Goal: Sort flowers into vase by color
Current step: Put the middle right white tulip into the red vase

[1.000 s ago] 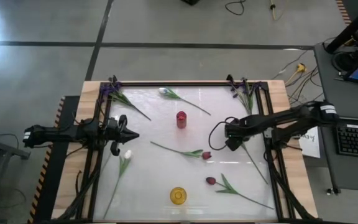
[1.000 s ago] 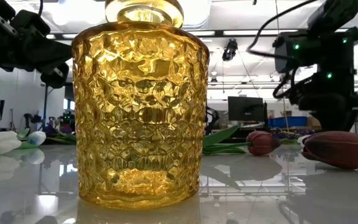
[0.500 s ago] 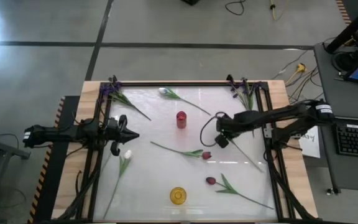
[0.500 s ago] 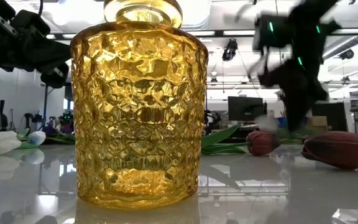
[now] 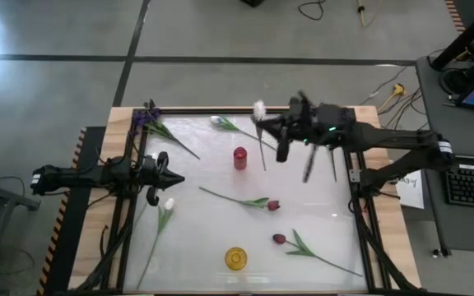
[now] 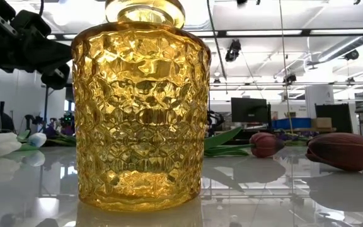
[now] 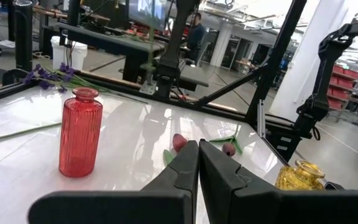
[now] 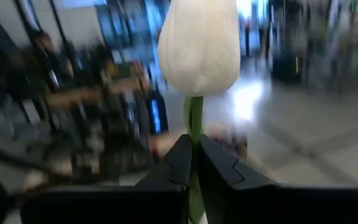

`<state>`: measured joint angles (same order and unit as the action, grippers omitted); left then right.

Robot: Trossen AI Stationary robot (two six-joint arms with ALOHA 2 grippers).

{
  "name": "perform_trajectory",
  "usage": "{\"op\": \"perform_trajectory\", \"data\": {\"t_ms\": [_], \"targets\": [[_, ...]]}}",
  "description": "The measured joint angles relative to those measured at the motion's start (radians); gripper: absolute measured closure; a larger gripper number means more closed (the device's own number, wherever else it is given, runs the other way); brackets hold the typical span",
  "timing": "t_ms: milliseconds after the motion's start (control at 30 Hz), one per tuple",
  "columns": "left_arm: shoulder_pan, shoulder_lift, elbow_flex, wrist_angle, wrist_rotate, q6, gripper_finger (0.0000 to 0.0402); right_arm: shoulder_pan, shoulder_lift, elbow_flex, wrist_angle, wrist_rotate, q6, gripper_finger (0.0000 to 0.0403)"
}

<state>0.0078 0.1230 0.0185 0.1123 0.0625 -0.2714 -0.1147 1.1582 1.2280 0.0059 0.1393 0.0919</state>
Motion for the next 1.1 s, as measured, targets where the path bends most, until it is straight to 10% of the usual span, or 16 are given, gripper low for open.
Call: {"op": "perform_trajectory", "data": {"t_ms": [500, 1100], "targets": [[0.0, 0.0, 0.0, 0.0, 0.0, 0.0, 0.0402, -0.021, 0.167, -0.093, 0.495, 0.026, -0.224, 0.039], [0.0, 0.0, 0.0, 0.0, 0.0, 0.0, 0.0402, -0.056, 0.224, -0.071, 0.465, 0.028, -0.136, 0.039]]}}
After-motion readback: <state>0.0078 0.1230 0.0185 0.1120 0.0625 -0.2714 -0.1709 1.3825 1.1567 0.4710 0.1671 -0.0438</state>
